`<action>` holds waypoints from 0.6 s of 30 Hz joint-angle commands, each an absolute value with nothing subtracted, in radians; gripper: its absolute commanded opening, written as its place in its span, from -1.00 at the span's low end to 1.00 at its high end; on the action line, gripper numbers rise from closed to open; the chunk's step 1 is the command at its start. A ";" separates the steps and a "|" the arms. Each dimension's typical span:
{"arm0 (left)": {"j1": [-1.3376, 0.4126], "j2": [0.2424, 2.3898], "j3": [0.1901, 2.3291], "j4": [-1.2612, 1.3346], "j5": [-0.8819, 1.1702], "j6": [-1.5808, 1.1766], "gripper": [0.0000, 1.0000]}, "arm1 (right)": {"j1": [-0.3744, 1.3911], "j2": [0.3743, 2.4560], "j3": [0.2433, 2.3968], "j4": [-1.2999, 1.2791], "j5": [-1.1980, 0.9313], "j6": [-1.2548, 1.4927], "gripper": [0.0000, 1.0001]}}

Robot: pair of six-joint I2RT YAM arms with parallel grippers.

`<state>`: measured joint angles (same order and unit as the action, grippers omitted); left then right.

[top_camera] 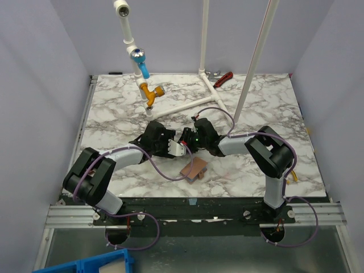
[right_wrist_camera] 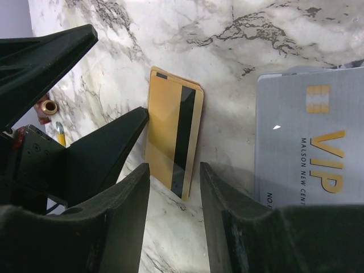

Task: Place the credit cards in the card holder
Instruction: Pick up the credit card from the center of the board.

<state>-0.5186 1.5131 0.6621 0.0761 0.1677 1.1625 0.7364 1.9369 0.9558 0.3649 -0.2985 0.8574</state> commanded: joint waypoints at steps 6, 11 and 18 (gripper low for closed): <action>-0.540 1.533 0.637 0.114 0.159 1.230 0.48 | 0.736 1.947 0.937 0.359 -0.321 0.895 -0.15; -0.556 1.536 0.647 0.107 0.164 1.213 0.50 | 0.736 1.963 0.926 0.409 -0.344 0.933 -0.19; -0.576 1.520 0.657 0.073 0.184 1.161 0.50 | 0.736 1.977 0.911 0.471 -0.365 0.981 -0.24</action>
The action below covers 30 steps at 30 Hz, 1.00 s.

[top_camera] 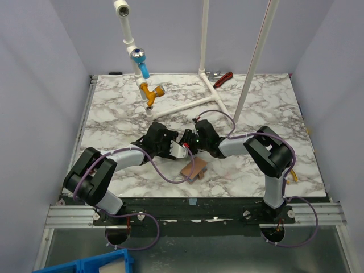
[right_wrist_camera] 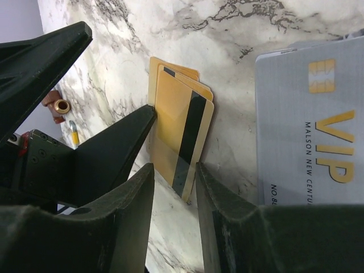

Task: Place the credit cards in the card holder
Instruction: Pick up the credit card from the center of the board.

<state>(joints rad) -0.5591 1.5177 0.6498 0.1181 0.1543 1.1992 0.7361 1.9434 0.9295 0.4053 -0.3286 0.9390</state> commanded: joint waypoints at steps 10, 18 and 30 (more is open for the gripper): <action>-0.587 1.513 0.633 0.072 0.185 1.152 0.48 | 0.712 1.935 0.864 0.607 -0.392 1.089 -0.35; -0.584 1.487 0.655 0.016 0.221 1.079 0.45 | 0.709 1.961 0.868 0.645 -0.420 1.112 -0.36; -0.571 1.482 0.671 -0.036 0.250 1.064 0.40 | 0.710 2.030 0.905 0.678 -0.459 1.140 -0.42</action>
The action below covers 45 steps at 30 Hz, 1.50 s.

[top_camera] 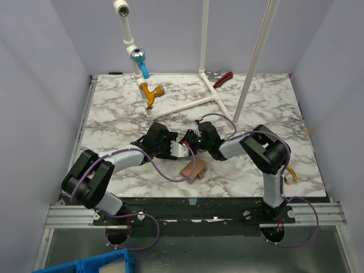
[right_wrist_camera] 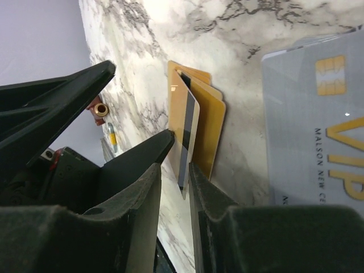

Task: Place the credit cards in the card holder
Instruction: Pick up the credit card from the center of the board.

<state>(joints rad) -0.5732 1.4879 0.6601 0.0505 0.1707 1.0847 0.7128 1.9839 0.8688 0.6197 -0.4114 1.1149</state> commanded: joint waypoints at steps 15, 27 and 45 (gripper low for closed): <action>-0.507 1.453 0.803 -0.188 0.316 0.988 0.38 | 0.710 2.059 0.933 0.597 -0.391 1.126 -0.90; -0.461 1.515 0.829 -0.178 0.250 1.020 0.38 | 0.710 2.010 0.919 0.542 -0.348 1.088 -0.60; -0.516 1.545 0.710 0.004 0.158 1.196 0.41 | 0.709 1.997 0.920 0.533 -0.358 1.087 -0.52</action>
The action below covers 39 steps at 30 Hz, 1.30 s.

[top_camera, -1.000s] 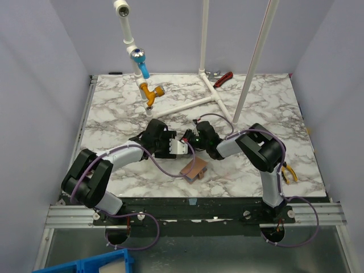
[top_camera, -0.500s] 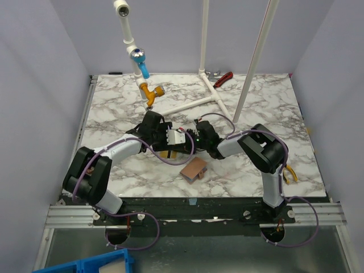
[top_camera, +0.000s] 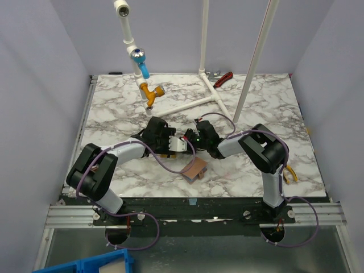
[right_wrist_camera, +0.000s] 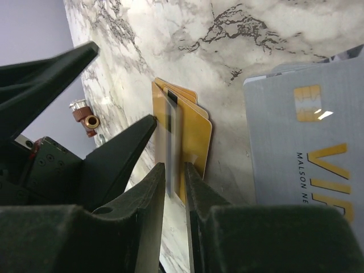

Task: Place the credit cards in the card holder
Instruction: Pick up the credit card from the center of the board.

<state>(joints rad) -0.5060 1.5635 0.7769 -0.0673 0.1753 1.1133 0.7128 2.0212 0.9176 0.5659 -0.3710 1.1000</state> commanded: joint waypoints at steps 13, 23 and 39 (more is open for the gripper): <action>-0.518 1.527 0.662 0.053 0.219 1.204 0.21 | 0.710 2.013 0.949 0.525 -0.379 1.089 -0.46; -0.518 1.523 0.651 0.048 0.235 1.200 -0.10 | 0.712 2.042 0.961 0.525 -0.379 1.099 -0.46; -0.559 1.520 0.608 0.077 0.166 1.213 -0.23 | 0.711 2.034 0.927 0.519 -0.376 1.116 -0.42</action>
<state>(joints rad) -0.5358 1.5223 0.6308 0.0910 0.1818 1.2091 0.7128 2.0197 0.9432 0.5224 -0.3721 1.1065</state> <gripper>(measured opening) 0.391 0.285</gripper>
